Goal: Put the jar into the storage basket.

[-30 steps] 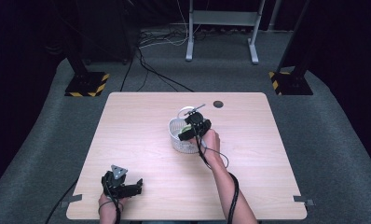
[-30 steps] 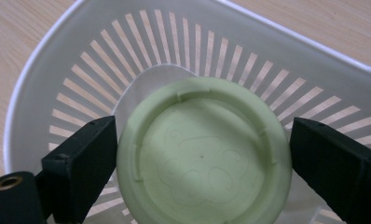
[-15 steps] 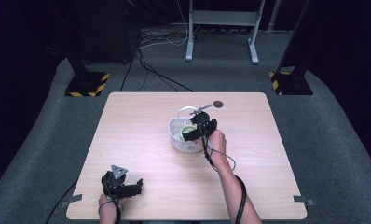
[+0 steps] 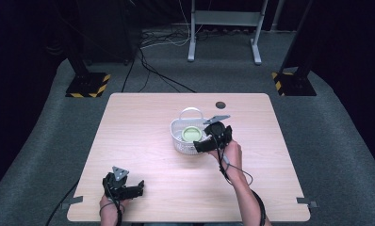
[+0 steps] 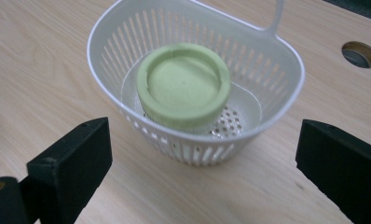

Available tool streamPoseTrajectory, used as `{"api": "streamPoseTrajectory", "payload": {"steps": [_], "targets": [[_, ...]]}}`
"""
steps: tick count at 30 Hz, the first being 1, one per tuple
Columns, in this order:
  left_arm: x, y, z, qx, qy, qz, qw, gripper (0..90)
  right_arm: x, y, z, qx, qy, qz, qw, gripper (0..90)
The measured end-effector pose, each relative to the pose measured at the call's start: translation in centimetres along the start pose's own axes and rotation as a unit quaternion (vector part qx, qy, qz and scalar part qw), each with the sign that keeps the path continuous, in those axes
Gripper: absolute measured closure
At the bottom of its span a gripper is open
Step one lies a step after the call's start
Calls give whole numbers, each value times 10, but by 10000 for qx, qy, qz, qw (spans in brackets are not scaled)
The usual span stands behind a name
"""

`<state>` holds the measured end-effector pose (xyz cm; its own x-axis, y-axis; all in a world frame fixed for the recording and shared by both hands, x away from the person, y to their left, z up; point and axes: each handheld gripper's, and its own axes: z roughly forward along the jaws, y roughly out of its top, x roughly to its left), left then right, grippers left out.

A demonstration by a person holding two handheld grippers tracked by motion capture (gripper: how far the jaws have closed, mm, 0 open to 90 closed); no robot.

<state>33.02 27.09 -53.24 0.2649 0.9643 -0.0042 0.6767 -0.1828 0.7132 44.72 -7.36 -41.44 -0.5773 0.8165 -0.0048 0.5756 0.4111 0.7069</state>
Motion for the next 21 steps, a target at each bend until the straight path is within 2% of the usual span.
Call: {"api": "streamPoseTrajectory", "payload": {"steps": [6,11,21], "targets": [[0,0,0,-1,0,0,10000,22,-12,-37,-23,-71,-200,197,9996,26],[0,0,0,0,0,4,10000,22,-25,-69,-34,-52,-372,413,9984,26],[0,0,0,0,1,3,10000,22,-41,-136,-33,69,-631,808,9947,26]]}}
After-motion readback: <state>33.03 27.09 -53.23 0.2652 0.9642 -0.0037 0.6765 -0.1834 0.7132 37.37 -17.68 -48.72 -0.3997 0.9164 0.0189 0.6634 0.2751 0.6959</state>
